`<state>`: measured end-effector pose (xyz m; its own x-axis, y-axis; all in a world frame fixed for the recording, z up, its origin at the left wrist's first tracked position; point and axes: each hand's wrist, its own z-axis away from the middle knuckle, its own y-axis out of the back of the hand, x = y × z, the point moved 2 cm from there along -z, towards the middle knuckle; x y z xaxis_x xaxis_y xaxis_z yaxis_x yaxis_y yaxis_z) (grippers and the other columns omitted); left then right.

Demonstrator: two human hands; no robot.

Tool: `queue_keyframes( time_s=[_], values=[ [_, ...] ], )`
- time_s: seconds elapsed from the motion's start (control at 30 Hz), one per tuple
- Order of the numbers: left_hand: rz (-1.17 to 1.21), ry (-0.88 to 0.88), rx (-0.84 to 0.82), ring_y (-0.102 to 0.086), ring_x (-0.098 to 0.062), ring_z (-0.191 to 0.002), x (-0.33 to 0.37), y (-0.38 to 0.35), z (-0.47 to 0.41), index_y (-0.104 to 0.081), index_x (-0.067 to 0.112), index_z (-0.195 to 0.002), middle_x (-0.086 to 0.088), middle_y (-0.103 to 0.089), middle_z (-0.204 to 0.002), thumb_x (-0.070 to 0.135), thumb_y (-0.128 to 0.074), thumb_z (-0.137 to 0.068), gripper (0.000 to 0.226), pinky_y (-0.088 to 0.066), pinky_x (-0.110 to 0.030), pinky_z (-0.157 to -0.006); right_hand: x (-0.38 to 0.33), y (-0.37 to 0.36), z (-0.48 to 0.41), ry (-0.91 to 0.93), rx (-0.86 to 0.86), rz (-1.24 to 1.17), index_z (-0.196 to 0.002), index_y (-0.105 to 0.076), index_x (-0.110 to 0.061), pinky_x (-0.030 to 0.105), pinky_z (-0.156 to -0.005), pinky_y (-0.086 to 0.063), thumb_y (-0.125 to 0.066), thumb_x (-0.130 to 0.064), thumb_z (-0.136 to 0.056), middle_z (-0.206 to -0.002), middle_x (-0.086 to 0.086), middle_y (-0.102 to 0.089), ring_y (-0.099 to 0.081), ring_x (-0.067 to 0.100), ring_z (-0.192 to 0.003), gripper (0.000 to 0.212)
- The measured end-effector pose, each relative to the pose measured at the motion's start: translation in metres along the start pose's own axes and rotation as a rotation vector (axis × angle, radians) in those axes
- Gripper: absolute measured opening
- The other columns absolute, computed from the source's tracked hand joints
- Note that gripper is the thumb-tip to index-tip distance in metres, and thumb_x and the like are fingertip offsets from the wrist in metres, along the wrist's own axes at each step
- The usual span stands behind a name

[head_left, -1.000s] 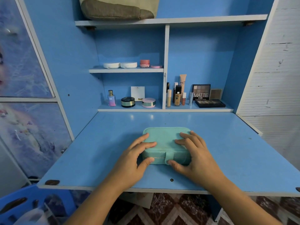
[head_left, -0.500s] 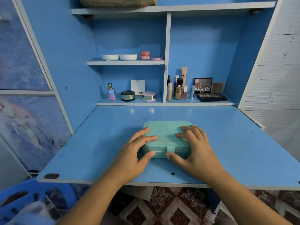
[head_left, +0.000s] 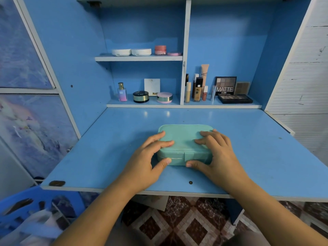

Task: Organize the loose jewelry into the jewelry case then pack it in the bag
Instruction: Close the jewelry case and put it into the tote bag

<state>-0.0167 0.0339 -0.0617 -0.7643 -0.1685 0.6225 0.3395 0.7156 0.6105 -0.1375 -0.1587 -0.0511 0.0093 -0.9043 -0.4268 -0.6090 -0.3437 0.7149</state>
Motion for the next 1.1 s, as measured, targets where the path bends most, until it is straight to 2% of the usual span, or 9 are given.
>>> queue_keyframes(
  time_s=[0.13,0.27,0.37,0.5,0.63,0.8,0.93,1.0,1.1],
  values=[
    [0.005,0.004,-0.017,-0.04,0.003,-0.133,0.0,0.0,-0.001,-0.051,0.048,-0.127,0.027,-0.036,-0.146,0.043,-0.062,-0.085,0.044,-0.045,-0.042,-0.106,-0.001,-0.001,0.001,0.062,0.04,0.082,-0.113,-0.062,-0.014,0.042,-0.096,-0.045,-0.059,-0.068,-0.068,-0.125,0.002,-0.057,-0.041,0.031,-0.125,0.07],
    [-0.01,0.016,-0.02,-0.039,0.003,-0.134,-0.001,0.0,0.001,-0.052,0.048,-0.127,0.028,-0.035,-0.146,0.039,-0.064,-0.085,0.044,-0.044,-0.042,-0.107,-0.005,-0.003,0.005,0.078,0.066,0.119,-0.11,-0.062,-0.013,0.044,-0.08,-0.055,-0.061,-0.065,-0.07,-0.122,0.0,-0.058,-0.045,0.028,-0.119,0.065],
    [-0.04,0.01,-0.031,-0.035,0.005,-0.136,0.004,-0.002,0.004,-0.052,0.047,-0.128,0.025,-0.032,-0.15,0.03,-0.068,-0.088,0.046,-0.039,-0.035,-0.11,-0.001,-0.003,0.006,0.063,0.052,0.045,-0.114,-0.061,-0.016,0.042,-0.096,-0.047,-0.059,-0.067,-0.072,-0.129,0.0,-0.054,-0.041,0.025,-0.125,0.066],
    [-0.108,0.013,-0.066,-0.025,0.012,-0.137,0.013,-0.004,0.005,-0.037,0.055,-0.132,0.025,-0.019,-0.156,0.026,-0.067,-0.089,0.06,-0.029,-0.016,-0.107,0.001,-0.005,0.006,0.021,-0.007,-0.017,-0.128,-0.055,-0.031,0.04,-0.111,-0.025,-0.053,-0.074,-0.071,-0.148,0.001,-0.035,-0.024,0.027,-0.14,0.071],
    [-0.126,0.049,-0.085,-0.026,0.012,-0.135,0.015,-0.003,0.005,-0.033,0.061,-0.13,0.032,-0.013,-0.155,0.026,-0.066,-0.09,0.062,-0.029,-0.015,-0.104,0.0,-0.006,0.005,-0.024,-0.038,-0.025,-0.131,-0.054,-0.031,0.045,-0.114,-0.022,-0.05,-0.072,-0.069,-0.146,-0.001,-0.04,-0.018,0.03,-0.143,0.075],
    [-0.121,0.047,-0.077,-0.028,0.014,-0.132,0.014,-0.003,0.004,-0.034,0.063,-0.127,0.037,-0.012,-0.152,0.026,-0.068,-0.089,0.063,-0.029,-0.013,-0.104,0.001,-0.005,0.003,-0.013,-0.048,-0.037,-0.132,-0.052,-0.033,0.035,-0.113,-0.013,-0.048,-0.072,-0.068,-0.142,-0.014,-0.032,-0.01,0.018,-0.143,0.075],
    [-0.136,0.033,-0.089,-0.025,0.016,-0.131,0.016,-0.004,0.002,-0.031,0.063,-0.128,0.038,-0.006,-0.152,0.027,-0.065,-0.091,0.062,-0.031,-0.017,-0.105,0.006,-0.002,0.001,-0.009,-0.147,-0.05,-0.132,-0.037,-0.047,0.031,-0.116,-0.01,-0.051,-0.071,-0.069,-0.144,-0.019,-0.022,-0.002,0.009,-0.142,0.068],
    [-0.151,0.02,-0.119,-0.024,0.017,-0.132,0.017,-0.001,-0.001,-0.03,0.063,-0.128,0.036,-0.006,-0.153,0.032,-0.066,-0.088,0.062,-0.03,-0.018,-0.107,0.007,0.005,-0.004,-0.011,-0.201,-0.042,-0.13,-0.037,-0.052,0.027,-0.115,-0.014,-0.048,-0.079,-0.069,-0.143,-0.02,-0.023,-0.009,0.01,-0.143,0.068],
    [-0.153,-0.013,-0.149,-0.02,0.016,-0.137,0.021,0.015,-0.014,-0.038,0.05,-0.134,0.029,-0.018,-0.153,0.047,-0.065,-0.079,0.062,-0.024,-0.016,-0.114,0.002,0.025,-0.025,-0.039,-0.186,-0.055,-0.125,-0.052,-0.046,0.019,-0.108,-0.027,-0.044,-0.083,-0.069,-0.138,-0.017,-0.039,-0.037,0.008,-0.132,0.068]
  ],
)
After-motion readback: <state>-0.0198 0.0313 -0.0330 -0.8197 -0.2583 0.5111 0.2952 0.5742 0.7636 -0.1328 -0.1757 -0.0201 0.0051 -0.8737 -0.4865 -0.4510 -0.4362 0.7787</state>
